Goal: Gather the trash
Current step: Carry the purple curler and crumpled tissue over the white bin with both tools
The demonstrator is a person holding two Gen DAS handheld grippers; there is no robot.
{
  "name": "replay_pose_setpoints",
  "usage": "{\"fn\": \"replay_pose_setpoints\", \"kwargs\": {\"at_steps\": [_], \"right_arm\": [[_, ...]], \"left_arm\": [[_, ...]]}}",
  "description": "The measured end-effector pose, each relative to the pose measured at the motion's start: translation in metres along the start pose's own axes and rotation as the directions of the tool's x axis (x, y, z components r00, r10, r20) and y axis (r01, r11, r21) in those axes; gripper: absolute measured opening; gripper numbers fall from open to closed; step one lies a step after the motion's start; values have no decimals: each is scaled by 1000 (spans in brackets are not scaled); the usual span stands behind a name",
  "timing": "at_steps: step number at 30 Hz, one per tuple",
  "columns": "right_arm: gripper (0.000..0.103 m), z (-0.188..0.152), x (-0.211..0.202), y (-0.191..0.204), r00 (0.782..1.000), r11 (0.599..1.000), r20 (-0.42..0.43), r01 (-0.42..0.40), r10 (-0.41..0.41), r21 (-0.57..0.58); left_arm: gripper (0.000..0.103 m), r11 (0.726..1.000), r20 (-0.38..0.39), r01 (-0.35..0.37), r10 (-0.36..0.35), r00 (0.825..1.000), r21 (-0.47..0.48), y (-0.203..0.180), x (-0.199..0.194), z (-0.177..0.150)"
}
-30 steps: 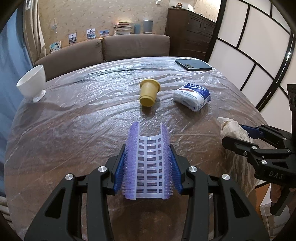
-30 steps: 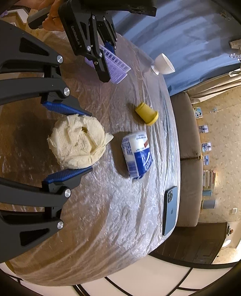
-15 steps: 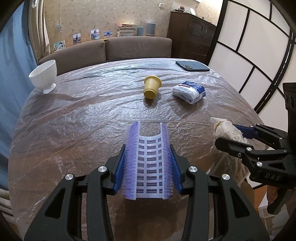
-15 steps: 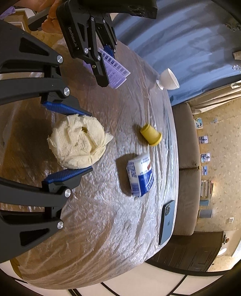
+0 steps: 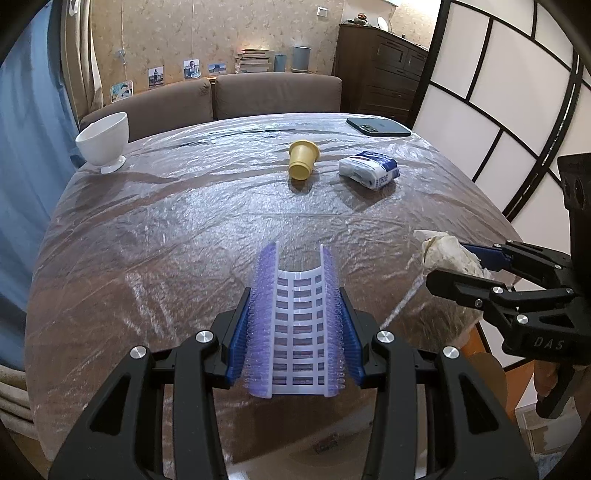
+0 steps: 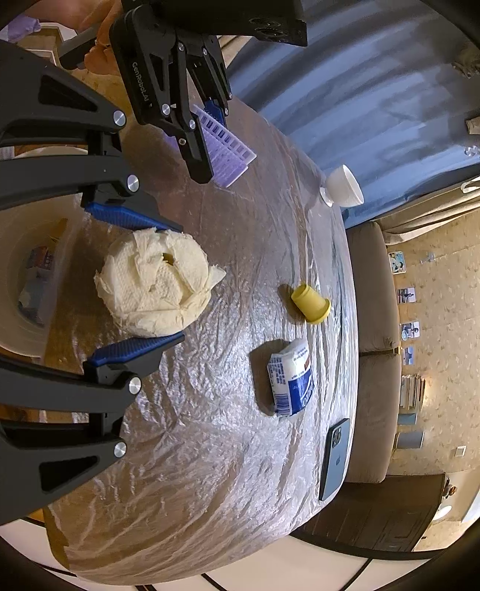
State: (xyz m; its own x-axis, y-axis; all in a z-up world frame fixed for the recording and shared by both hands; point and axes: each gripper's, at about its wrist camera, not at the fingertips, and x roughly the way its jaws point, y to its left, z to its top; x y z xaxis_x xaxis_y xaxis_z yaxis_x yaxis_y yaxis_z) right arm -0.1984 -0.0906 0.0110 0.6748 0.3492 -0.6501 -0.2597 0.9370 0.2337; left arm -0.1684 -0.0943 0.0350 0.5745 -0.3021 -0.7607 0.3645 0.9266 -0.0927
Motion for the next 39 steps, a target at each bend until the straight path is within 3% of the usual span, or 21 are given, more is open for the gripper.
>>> {"fn": "replay_pose_setpoints", "kwargs": {"at_steps": [22, 39], "right_arm": [[51, -32, -19, 26, 995, 995, -52, -85, 82, -53], [51, -60, -25, 34, 986, 988, -117, -127, 116, -91]], "left_arm": [[44, 998, -20, 62, -61, 998, 32, -3, -40, -41], [44, 993, -80, 81, -73, 994, 89, -17, -43, -72]]}}
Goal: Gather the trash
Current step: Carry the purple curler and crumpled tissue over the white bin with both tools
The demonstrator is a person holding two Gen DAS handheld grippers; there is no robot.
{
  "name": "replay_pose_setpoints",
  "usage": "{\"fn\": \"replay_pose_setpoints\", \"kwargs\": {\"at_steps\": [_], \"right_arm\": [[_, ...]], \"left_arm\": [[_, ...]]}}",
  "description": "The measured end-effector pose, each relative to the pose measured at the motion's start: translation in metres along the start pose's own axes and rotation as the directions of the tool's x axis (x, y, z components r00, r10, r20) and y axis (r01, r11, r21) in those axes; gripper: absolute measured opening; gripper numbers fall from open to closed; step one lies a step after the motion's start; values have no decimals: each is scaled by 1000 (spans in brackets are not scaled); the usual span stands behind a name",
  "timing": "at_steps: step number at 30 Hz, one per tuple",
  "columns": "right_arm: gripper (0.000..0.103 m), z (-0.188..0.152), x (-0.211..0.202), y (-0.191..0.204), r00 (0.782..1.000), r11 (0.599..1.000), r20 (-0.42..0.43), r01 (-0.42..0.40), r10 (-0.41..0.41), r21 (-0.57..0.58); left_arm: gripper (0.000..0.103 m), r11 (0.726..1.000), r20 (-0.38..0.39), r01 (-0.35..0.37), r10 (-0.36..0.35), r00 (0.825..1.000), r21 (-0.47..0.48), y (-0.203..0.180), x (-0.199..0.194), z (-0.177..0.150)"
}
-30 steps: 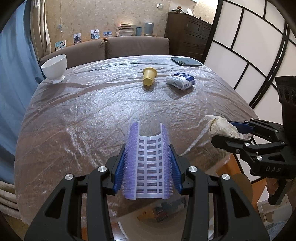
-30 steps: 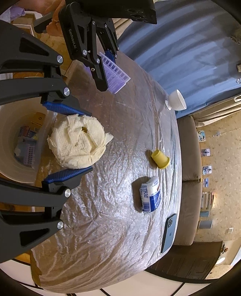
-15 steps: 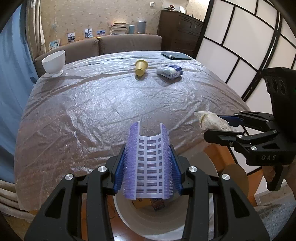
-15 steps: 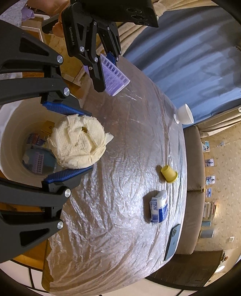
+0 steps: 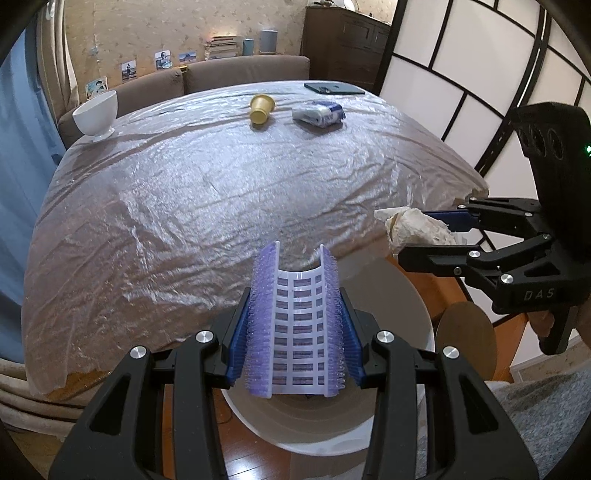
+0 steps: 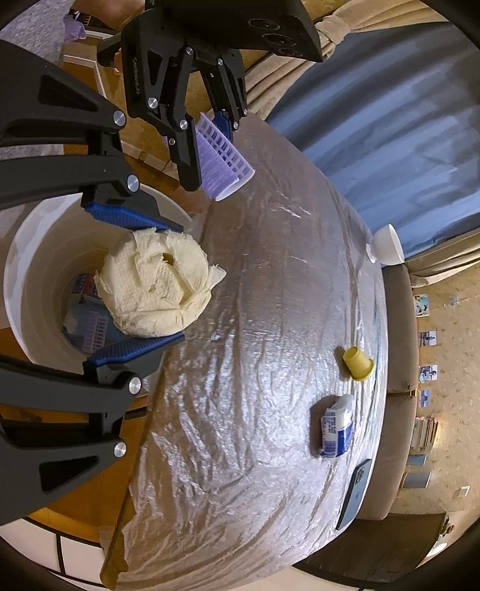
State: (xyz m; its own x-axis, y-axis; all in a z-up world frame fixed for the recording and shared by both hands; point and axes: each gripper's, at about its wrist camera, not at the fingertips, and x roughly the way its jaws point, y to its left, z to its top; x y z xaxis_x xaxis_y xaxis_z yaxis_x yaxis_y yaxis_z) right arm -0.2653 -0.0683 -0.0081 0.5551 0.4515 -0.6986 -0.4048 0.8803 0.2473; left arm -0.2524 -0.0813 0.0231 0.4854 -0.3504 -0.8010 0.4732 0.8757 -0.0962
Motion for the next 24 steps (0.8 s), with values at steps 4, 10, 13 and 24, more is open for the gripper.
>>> {"fn": "replay_pose_setpoints", "kwargs": {"at_steps": [4, 10, 13, 24], "right_arm": [[51, -7, 4, 3, 1000, 1000, -24, 0, -1, -27], [51, -17, 10, 9, 999, 998, -53, -2, -1, -55], [51, -22, 15, 11, 998, 998, -66, 5, -10, -70], [51, -37, 35, 4, 992, 999, -124, -1, -6, -54]], "left_arm": [[44, 1000, -21, -14, 14, 1000, 23, -7, 6, -7], [44, 999, -54, -8, 10, 998, 34, -13, 16, -14], [44, 999, -71, -9, 12, 997, 43, -15, 22, -18], [44, 999, -129, -3, 9, 992, 45, -19, 42, -33]]}}
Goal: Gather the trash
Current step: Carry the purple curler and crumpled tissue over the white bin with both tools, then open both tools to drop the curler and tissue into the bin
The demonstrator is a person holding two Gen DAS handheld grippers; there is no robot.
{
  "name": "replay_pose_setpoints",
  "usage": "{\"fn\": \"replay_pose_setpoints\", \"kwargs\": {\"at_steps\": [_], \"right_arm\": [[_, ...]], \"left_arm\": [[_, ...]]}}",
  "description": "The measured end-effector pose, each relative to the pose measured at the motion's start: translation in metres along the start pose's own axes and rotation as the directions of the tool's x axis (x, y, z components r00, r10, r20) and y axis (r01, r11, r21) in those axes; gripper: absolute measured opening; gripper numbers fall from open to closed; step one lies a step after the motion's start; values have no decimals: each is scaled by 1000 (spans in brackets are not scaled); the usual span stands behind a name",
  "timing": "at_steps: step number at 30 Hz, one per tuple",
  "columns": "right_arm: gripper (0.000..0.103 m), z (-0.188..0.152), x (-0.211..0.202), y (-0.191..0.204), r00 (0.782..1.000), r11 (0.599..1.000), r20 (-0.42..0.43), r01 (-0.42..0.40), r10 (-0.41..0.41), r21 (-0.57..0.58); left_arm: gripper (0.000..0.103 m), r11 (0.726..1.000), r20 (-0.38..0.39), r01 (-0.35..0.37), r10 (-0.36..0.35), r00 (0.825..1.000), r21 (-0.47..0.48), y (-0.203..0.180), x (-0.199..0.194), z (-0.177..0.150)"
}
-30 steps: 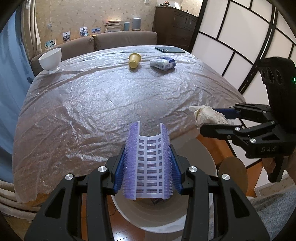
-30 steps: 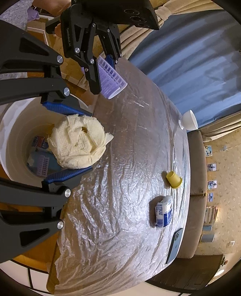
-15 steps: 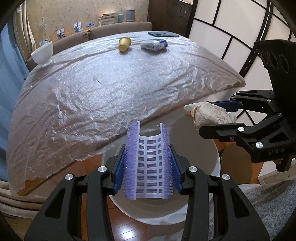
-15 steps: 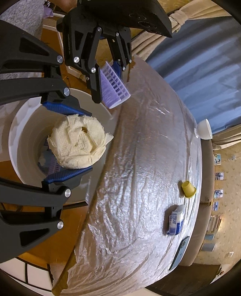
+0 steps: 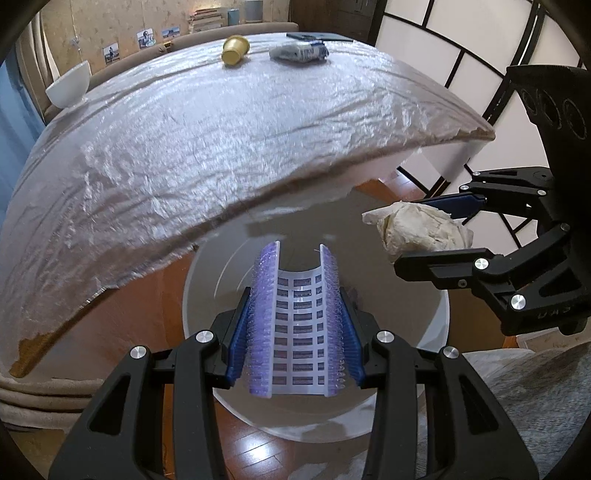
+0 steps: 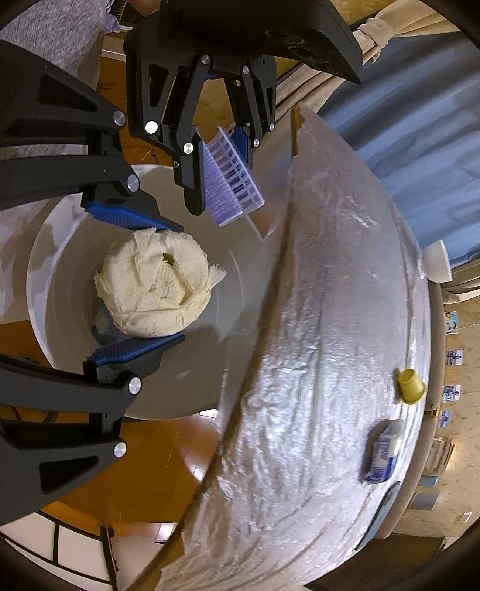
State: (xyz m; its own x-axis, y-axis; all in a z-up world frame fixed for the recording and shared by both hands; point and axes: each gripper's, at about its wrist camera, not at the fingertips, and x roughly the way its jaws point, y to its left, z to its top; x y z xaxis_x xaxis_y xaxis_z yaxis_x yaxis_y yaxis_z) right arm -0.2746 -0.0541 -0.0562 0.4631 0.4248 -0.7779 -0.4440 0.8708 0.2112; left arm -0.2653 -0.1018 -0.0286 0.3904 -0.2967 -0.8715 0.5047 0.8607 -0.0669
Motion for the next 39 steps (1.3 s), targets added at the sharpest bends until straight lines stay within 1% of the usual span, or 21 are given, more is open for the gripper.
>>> {"fn": "replay_pose_setpoints", "kwargs": {"at_steps": [7, 15, 25, 30, 36, 39], "right_arm": [[51, -8, 19, -8, 999, 1000, -37, 10, -10, 18], [51, -13, 35, -12, 998, 999, -61, 25, -23, 23], [51, -13, 47, -17, 997, 999, -76, 36, -33, 32], [51, -15, 52, -19, 996, 998, -82, 42, -39, 39], [51, -18, 57, -19, 995, 998, -94, 49, -44, 44], [51, -19, 61, -20, 994, 997, -102, 54, -49, 48]], "left_arm": [[44, 1000, -46, -3, 2, 999, -10, 0, 21, -7], [44, 1000, -78, -16, 15, 997, -12, 0, 40, -12], [44, 999, -113, -26, 23, 993, -22, 3, 65, 2], [44, 1000, -125, -27, 25, 992, -11, 0, 75, 6], [44, 1000, -138, -27, 26, 990, -1, -4, 81, 11], [45, 1000, -138, -24, 24, 990, 0, -1, 77, 7]]}}
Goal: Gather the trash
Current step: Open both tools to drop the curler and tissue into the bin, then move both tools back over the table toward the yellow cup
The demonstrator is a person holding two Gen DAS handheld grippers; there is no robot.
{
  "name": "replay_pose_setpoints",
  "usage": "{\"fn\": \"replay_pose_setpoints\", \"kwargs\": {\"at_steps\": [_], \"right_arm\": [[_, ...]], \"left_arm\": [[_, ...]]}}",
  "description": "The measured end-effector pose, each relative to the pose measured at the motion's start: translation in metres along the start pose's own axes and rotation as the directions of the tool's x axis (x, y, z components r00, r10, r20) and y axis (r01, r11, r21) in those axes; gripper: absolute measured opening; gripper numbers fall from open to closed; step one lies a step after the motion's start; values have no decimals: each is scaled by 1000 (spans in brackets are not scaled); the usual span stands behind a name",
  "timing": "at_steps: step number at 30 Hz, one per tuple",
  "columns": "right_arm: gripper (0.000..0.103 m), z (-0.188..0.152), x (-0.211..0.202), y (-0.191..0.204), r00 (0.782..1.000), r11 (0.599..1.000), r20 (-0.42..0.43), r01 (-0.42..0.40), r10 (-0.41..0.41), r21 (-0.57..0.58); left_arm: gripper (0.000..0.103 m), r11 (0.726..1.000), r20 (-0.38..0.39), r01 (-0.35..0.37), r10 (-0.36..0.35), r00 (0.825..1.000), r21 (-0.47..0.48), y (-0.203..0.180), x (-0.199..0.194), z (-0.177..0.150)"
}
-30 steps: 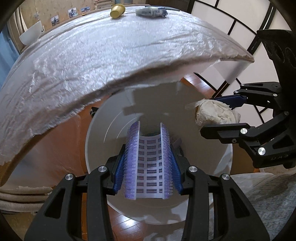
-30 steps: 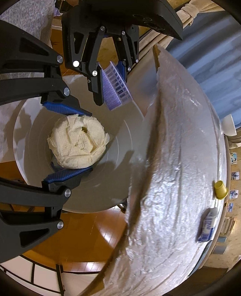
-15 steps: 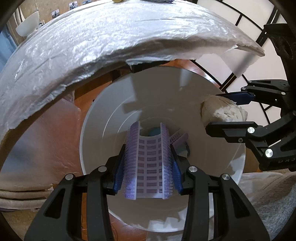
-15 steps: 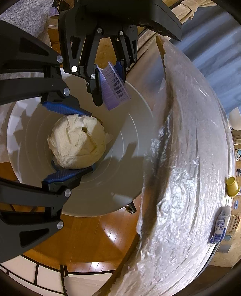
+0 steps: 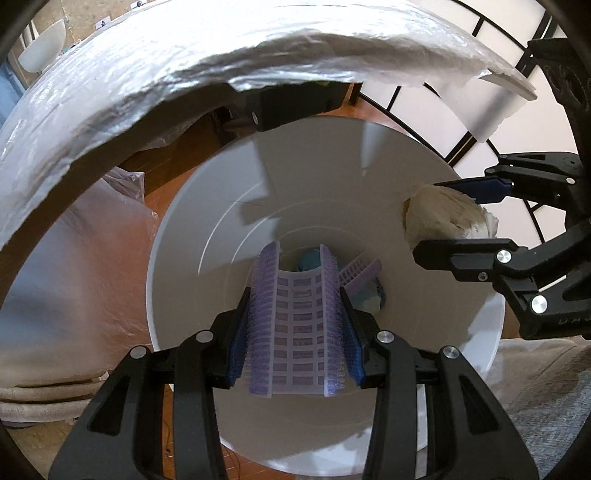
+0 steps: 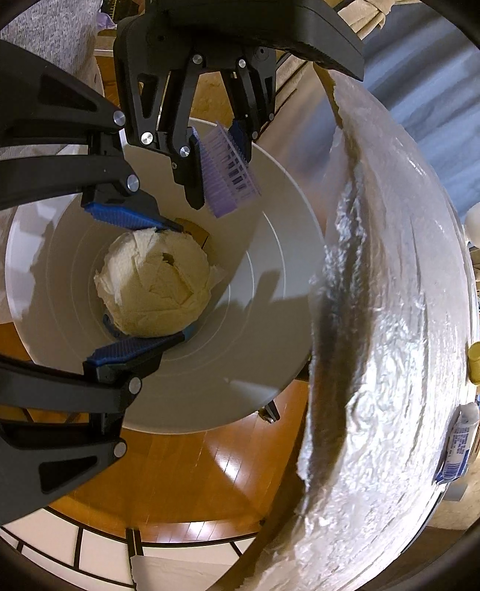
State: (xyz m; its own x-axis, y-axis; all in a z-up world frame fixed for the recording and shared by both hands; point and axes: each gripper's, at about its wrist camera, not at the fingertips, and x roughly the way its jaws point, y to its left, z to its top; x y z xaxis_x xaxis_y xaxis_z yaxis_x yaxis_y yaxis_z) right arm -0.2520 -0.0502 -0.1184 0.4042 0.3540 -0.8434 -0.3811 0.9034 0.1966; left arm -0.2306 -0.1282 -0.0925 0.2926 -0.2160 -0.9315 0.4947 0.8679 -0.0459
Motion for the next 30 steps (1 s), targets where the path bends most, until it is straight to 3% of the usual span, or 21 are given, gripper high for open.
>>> {"fn": "replay_pose_setpoints", "kwargs": {"at_steps": [1, 3, 5, 9, 12, 14, 15, 17, 18, 19, 21, 24, 26, 30], "right_arm": [[52, 0, 1, -1, 1000, 1000, -2, 8, -8, 6], [63, -1, 2, -5, 1000, 999, -11, 20, -19, 26], [74, -4, 0, -9, 1000, 999, -7, 30, -30, 43], [74, -5, -19, -14, 1000, 998, 19, 19, -20, 56], [76, -3, -58, -12, 993, 999, 110, -33, 29, 38], [91, 2, -90, -9, 979, 1000, 200, -26, 25, 2], [94, 6, -101, -8, 971, 1000, 239, -8, 10, -11], [99, 20, -121, -9, 948, 999, 316, 51, -42, -19], [99, 30, -129, -14, 930, 995, 355, 97, -90, -2], [99, 36, -132, -19, 922, 993, 371, 117, -113, 11], [99, 54, -132, -34, 908, 986, 386, 156, -163, 49], [99, 82, -124, -59, 893, 975, 391, 200, -220, 92], [99, 106, -114, -78, 901, 974, 372, 197, -224, 110], [99, 136, -102, -97, 909, 972, 349, 201, -230, 118]], "left_arm": [[47, 1000, 2, 0, 0, 1000, 4, 0, 0, -1], [81, 999, 2, -42, 42, 999, 14, -1, 0, 0], [82, 998, 23, -62, 61, 998, 24, -3, -4, -1], [82, 998, 34, -67, 67, 997, 7, 0, -19, -4], [82, 1000, 107, -2, 0, 994, 15, 1, -55, -4], [87, 996, 194, 72, -81, 978, 55, -1, -92, -2], [96, 993, 227, 94, -107, 968, 66, -1, -105, -1], [101, 990, 329, 122, -140, 934, 75, 4, -136, 8], [101, 991, 393, 121, -137, 909, 64, 9, -152, 17], [101, 994, 427, 107, -111, 897, 35, 17, -161, 28], [101, 995, 451, 94, -71, 889, -29, 32, -168, 47], [101, 990, 448, 72, -10, 894, -122, 59, -163, 79], [101, 991, 454, 56, 6, 891, -125, 69, -161, 97], [101, 993, 433, 35, 16, 901, -109, 73, -136, 142]]}}
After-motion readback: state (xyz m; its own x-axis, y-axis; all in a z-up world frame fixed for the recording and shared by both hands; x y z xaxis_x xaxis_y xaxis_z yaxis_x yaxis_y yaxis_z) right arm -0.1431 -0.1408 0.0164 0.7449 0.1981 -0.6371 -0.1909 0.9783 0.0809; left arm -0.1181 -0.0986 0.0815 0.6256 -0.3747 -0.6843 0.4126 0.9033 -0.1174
